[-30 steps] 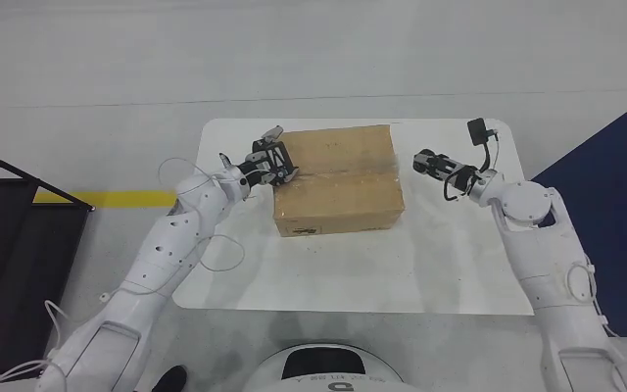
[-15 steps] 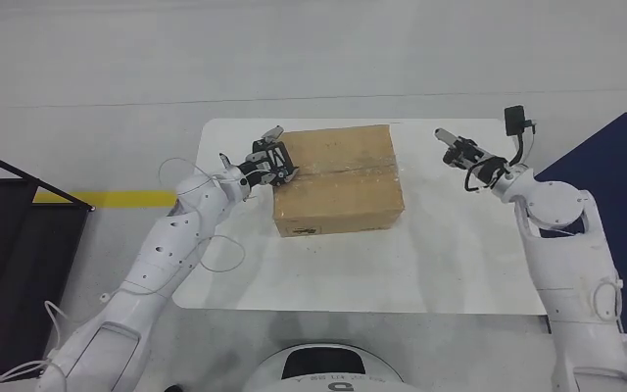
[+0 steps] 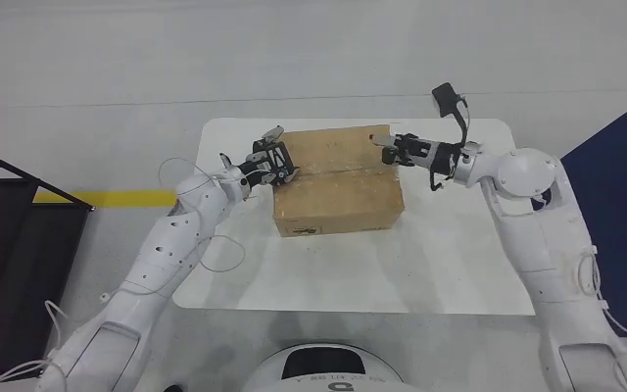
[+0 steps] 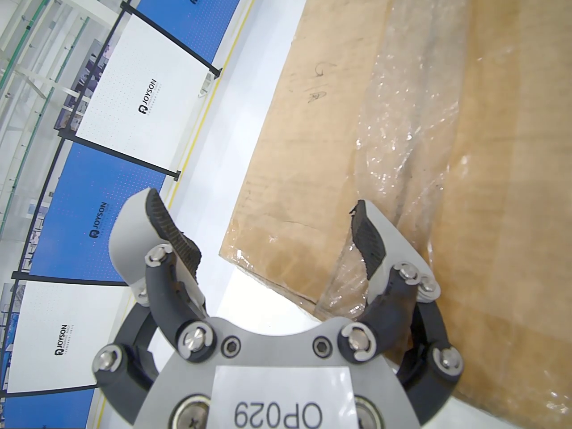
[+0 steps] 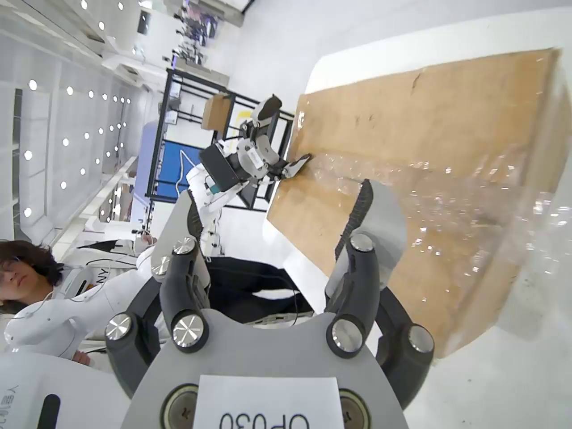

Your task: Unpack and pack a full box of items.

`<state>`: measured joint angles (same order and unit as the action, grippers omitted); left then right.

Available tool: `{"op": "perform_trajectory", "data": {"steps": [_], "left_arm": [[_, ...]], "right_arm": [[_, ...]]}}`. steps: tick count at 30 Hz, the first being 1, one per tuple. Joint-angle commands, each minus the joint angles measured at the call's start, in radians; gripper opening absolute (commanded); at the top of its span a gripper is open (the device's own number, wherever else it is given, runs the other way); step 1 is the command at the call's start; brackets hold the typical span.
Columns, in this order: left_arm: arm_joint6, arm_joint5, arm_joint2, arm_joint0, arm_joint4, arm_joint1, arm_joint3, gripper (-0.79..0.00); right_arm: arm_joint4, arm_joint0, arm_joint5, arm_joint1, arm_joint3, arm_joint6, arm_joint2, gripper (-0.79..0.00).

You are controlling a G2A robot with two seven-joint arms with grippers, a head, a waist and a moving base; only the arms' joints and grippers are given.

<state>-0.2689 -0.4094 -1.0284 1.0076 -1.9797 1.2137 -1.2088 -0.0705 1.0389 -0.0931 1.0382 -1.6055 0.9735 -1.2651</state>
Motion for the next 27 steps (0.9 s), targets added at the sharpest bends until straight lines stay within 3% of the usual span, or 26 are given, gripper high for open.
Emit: {"op": "perform_trajectory", "data": {"steps": [1, 10, 27], "left_arm": [[0.0, 0.0, 0.0, 0.0, 0.0, 0.0, 0.0, 0.0], [0.0, 0.0, 0.0, 0.0, 0.0, 0.0, 0.0, 0.0], [0.0, 0.0, 0.0, 0.0, 0.0, 0.0, 0.0, 0.0]], "right_arm": [[0.016, -0.071, -0.053, 0.017, 0.045, -0.014, 0.098, -0.785], [-0.015, -0.286, -0.108, 0.114, 0.3, -0.069, 0.398, -0.785], [-0.092, -0.438, -0.089, 0.244, 0.583, -0.109, 0.597, -0.785]]}}
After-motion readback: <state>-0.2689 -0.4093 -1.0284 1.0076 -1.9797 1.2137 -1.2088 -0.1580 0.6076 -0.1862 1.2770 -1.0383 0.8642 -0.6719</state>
